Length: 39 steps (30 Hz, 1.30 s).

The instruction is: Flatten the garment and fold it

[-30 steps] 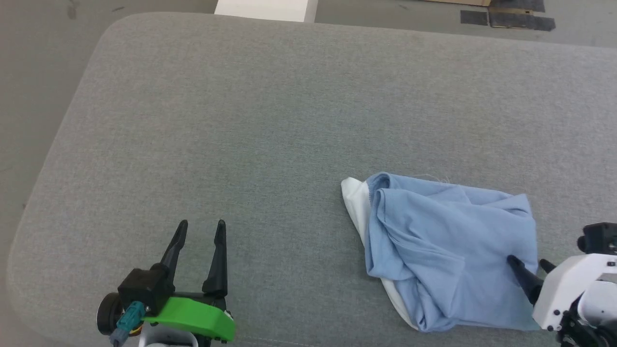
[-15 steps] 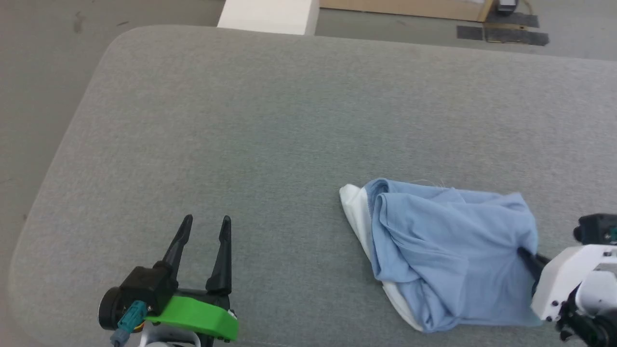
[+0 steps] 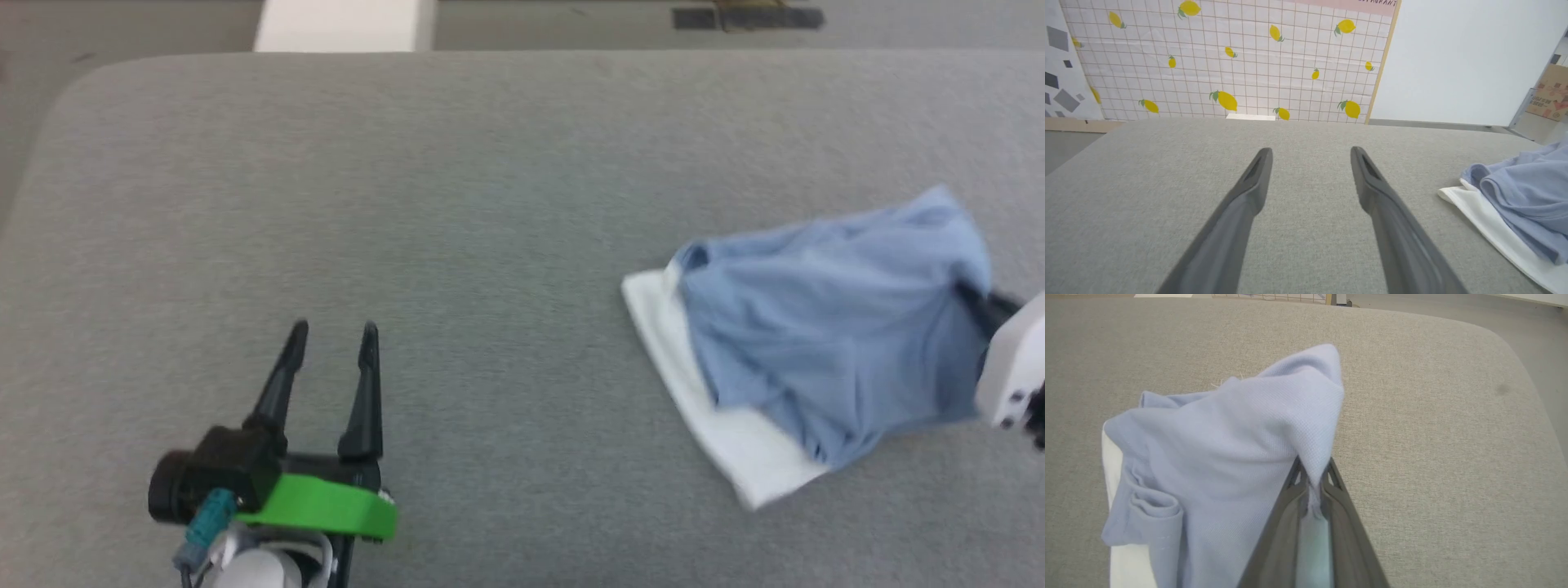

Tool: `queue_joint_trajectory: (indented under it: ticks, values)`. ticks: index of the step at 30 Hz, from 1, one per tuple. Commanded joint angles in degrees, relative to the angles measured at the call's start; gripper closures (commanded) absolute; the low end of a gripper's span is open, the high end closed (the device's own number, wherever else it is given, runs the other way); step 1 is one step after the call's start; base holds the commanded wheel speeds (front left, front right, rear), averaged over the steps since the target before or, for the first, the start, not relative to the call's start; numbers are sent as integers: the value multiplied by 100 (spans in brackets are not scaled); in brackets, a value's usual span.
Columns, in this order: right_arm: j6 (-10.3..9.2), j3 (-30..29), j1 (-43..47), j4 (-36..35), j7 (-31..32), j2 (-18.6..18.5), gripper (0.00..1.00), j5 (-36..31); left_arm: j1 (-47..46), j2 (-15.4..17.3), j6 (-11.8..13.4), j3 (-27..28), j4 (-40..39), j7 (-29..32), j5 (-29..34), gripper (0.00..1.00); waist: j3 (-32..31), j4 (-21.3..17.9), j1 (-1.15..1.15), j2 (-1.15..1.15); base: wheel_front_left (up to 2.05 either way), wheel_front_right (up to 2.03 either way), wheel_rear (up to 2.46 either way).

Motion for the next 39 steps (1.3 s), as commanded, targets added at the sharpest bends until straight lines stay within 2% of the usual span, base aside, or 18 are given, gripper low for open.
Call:
queue_joint_trajectory:
  ticks: [1,11,17,21,32,39]
  values:
    - [-8,-9,-222,47,-18,-109,100,-62,-137,33,11,22,-51,-36,67,0,321,-337,0,0,0,0,0]
    - [-8,33,-1157,552,-304,-1093,100,-422,-662,167,171,96,-403,-53,410,0,1100,-867,0,0,0,0,0]
    - [-8,112,-1603,984,-610,-1693,100,-650,-920,196,314,130,-570,-54,590,0,1521,-1012,0,0,0,0,0]
    - [-8,124,-1898,1331,-858,-1943,100,-769,-1038,216,408,138,-722,-49,707,0,1809,-1058,0,0,0,0,0]
    - [-8,103,-2648,2321,-1580,-2226,100,-1204,-1326,424,513,164,-1138,73,992,0,2581,-1112,0,0,0,0,0]
    - [-8,-68,-2949,3124,-2024,-2089,100,-1577,-1447,537,588,128,-1308,114,1231,0,2881,-1132,0,0,0,0,0]
